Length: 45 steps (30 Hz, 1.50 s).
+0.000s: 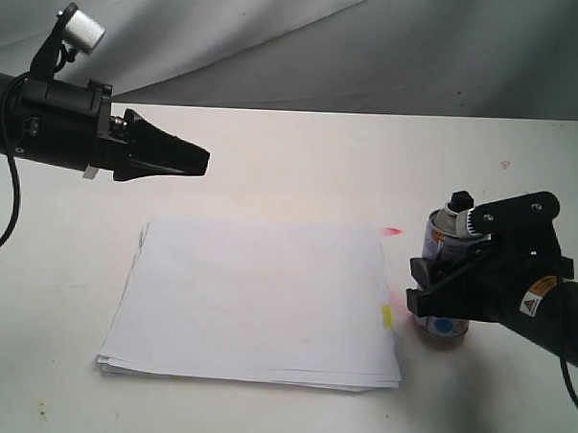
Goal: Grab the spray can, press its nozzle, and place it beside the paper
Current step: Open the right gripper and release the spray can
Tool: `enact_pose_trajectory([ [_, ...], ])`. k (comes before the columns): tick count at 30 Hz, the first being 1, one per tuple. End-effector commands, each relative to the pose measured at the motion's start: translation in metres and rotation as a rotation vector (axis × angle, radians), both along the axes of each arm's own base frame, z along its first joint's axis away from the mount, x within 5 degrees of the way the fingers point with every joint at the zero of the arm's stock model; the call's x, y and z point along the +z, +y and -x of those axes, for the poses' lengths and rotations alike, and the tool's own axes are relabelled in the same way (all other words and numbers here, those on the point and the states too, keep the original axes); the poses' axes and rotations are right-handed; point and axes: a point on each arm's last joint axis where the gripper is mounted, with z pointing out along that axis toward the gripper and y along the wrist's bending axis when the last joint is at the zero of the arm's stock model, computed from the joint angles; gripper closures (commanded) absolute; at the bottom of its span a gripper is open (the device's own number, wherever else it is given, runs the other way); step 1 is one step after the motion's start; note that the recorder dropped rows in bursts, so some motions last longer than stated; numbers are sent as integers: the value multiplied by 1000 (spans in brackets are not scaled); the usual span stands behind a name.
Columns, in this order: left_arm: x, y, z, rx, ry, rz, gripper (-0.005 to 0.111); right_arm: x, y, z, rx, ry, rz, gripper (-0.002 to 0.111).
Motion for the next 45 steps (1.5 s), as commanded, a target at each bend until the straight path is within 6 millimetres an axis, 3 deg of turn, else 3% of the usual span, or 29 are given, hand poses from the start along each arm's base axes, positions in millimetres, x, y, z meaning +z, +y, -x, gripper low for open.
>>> enact_pose_trajectory([
  [1, 2, 0, 2, 1, -11, 6, 107, 3, 1, -1, 13, -19, 4, 108],
  [7, 2, 0, 2, 1, -11, 6, 107, 3, 1, -1, 13, -20, 4, 108],
  [9, 2, 0, 2, 1, -11, 6, 107, 3, 1, -1, 13, -20, 4, 103],
  [12, 2, 0, 2, 1, -11, 6, 107, 3, 1, -1, 13, -21, 3, 86],
  [16, 2, 0, 2, 1, -11, 6, 107, 3, 1, -1, 13, -21, 3, 49],
  [19, 2, 0, 2, 1, -11, 6, 107, 3, 1, -1, 13, -21, 3, 32],
  [21, 2, 0, 2, 1, -11, 6, 107, 3, 1, -1, 13, -21, 3, 28],
  [29, 2, 0, 2, 1, -11, 6, 107, 11, 1, 0, 13, -53, 1, 27],
  [38, 2, 0, 2, 1, -11, 6, 107, 68, -1, 16, 6, -210, -13, 27],
  [45, 2, 0, 2, 1, -11, 6, 107, 119, -3, 48, 12, -356, -18, 27],
])
